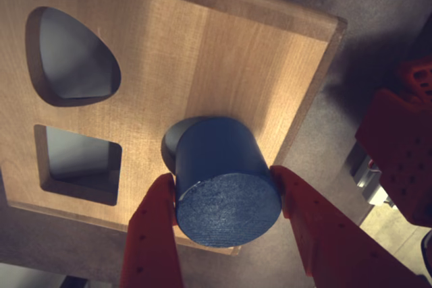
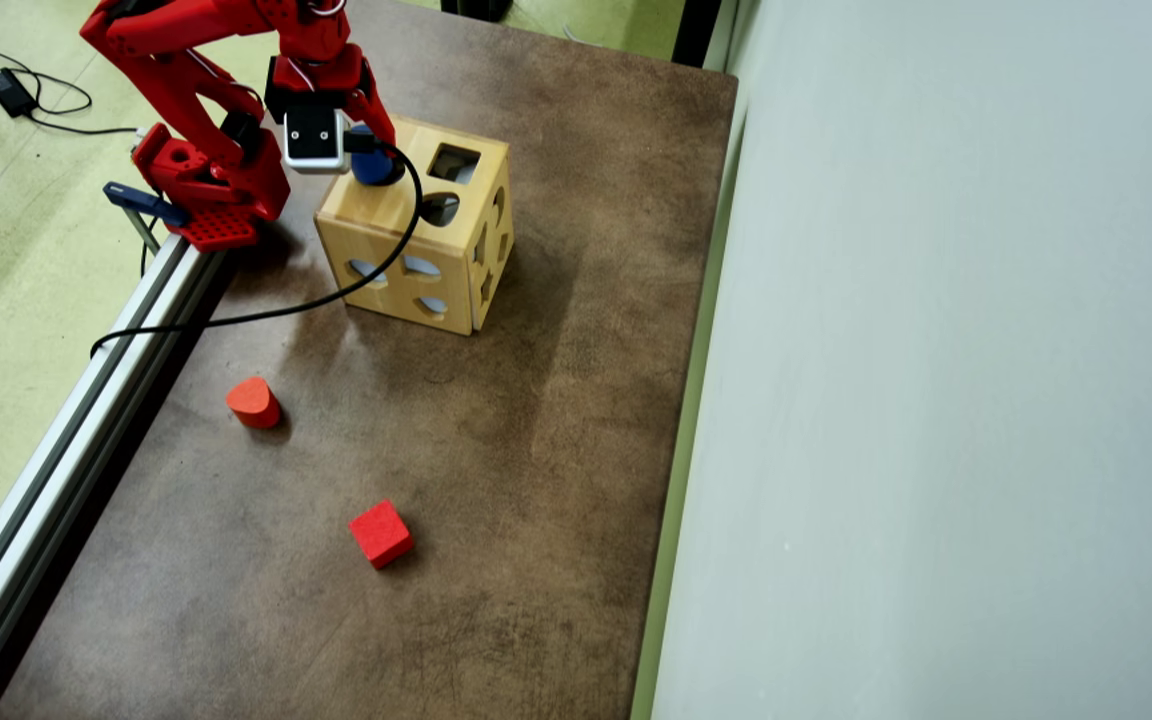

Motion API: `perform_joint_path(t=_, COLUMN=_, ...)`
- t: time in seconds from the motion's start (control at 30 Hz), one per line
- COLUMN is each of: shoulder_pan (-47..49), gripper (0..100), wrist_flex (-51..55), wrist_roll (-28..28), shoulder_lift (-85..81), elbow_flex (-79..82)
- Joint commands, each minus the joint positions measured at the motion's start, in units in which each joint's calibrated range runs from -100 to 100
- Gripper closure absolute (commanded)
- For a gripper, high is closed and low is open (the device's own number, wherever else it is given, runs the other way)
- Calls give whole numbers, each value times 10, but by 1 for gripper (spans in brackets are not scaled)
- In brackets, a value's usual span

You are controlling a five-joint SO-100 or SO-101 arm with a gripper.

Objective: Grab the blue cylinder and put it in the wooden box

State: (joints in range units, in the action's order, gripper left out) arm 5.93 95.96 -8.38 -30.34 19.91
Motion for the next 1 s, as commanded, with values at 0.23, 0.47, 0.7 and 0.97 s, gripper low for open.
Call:
perform_joint_path(t=0.23, shoulder_pan=4, gripper=92, wrist_flex=-21, wrist_roll=1, shoulder_lift=8, elbow_flex=0)
perform_joint_path(t=0.47, shoulder_pan=4, gripper=92, wrist_flex=-17, wrist_roll=1, shoulder_lift=7, elbow_flex=1)
perform_joint_path(t=0.7, shoulder_pan=5, gripper=77, wrist_flex=-11, wrist_roll=1, shoulder_lift=5, elbow_flex=2)
perform_joint_path(t=0.97, shoulder_pan=5, gripper=71, wrist_flex=-11, wrist_roll=1, shoulder_lift=0, elbow_flex=2)
